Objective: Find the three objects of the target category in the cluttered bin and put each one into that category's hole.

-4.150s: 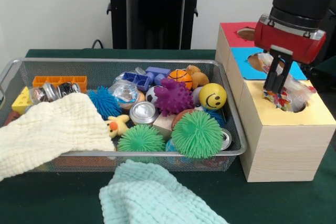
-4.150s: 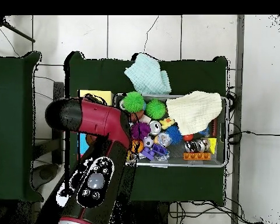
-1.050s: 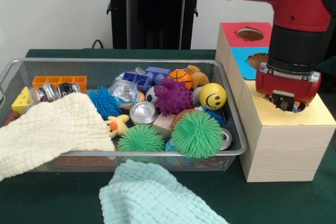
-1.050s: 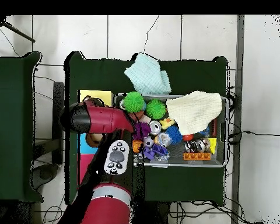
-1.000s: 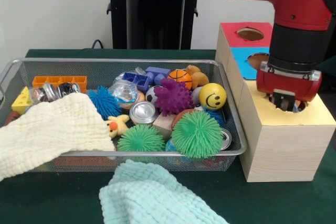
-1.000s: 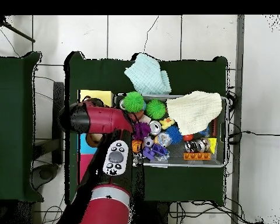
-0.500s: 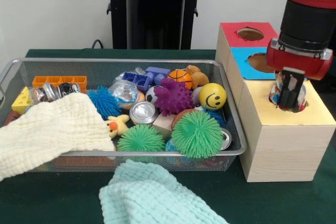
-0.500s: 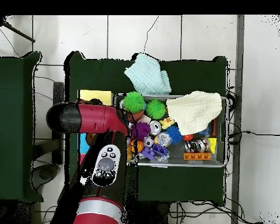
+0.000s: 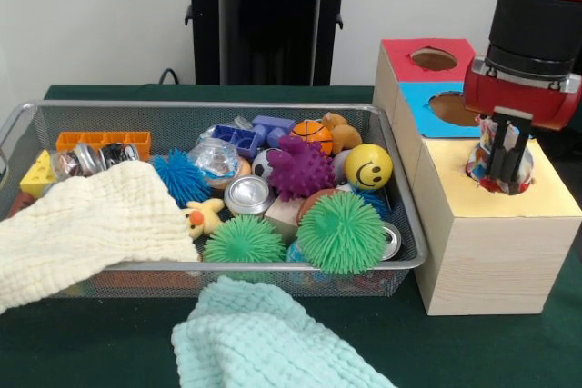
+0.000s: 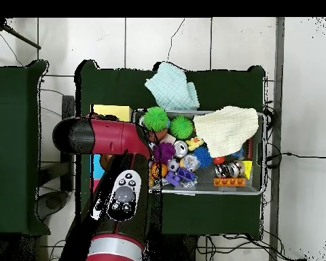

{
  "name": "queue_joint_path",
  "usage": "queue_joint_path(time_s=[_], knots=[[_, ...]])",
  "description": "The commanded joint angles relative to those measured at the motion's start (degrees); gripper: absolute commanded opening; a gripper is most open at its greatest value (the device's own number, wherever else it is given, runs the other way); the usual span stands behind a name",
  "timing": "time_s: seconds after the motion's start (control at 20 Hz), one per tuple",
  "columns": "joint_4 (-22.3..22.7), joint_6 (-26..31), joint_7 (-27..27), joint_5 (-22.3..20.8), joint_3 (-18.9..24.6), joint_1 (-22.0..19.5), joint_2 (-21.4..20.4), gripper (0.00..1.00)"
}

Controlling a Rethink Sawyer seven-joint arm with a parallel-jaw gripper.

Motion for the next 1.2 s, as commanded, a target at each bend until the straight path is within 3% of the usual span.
queue_joint_path(time_s=[0.05, 0.2, 0.45, 0.65, 0.85, 1.2], knots=[[1.1, 2.8, 10.8, 1.7, 2.2, -1.5, 2.0, 0.0], [1.0, 2.5, 10.8, 1.6, 2.1, -1.5, 2.2, 0.0], [-1.2, 8.1, 12.1, 1.6, -0.1, 0.0, 0.5, 0.0], [-0.6, 14.3, 13.0, 1.6, -1.9, 1.2, -4.0, 0.0], [0.7, 14.7, 12.5, 0.3, -4.8, 3.4, -8.4, 0.0], [0.6, 18.7, 13.1, 1.4, -5.5, 3.9, -10.9, 0.0]])
